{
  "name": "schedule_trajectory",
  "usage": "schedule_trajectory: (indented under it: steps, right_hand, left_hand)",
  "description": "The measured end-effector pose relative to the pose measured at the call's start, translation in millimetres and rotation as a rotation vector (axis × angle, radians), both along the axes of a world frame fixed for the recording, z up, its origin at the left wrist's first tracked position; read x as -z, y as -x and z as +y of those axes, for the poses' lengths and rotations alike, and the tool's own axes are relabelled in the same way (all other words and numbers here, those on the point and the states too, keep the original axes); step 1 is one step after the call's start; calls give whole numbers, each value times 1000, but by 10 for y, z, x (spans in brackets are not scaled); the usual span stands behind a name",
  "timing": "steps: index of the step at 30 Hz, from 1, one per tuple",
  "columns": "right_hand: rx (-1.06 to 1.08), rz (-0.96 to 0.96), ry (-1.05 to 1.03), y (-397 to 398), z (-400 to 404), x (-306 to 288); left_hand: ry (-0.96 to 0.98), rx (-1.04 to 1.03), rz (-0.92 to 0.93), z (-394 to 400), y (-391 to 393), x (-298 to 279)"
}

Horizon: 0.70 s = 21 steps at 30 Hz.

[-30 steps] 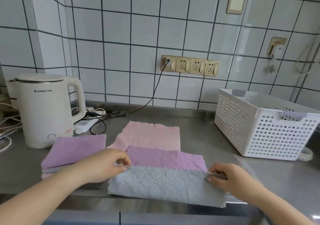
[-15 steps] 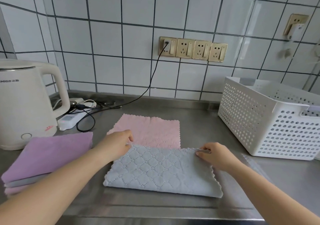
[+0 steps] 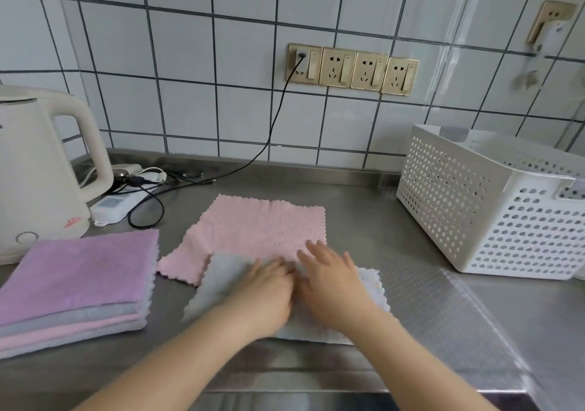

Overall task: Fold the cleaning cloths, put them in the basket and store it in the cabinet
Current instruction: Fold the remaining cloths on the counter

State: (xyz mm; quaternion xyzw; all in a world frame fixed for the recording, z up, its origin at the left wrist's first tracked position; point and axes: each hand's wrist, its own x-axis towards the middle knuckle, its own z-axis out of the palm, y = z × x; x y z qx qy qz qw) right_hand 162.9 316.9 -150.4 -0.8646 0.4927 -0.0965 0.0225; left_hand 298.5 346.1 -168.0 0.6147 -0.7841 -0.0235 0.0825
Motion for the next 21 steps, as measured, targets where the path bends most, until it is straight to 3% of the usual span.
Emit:
schedule_trajectory:
  steps: [3, 7, 11, 21]
  right_hand:
    - [30, -2, -80, -76, 50, 265]
    - [113, -60, 34, 166, 70, 484]
    - [172, 77, -60, 403, 111, 407]
    - [246, 172, -168, 749, 106, 215]
  left_hand:
    - [-52, -46, 25, 50, 50, 110]
    - [-75, -109, -47, 92, -22, 164]
    - [-96, -187, -67, 104, -154, 147]
    - [-108, -318, -21, 312, -455, 76]
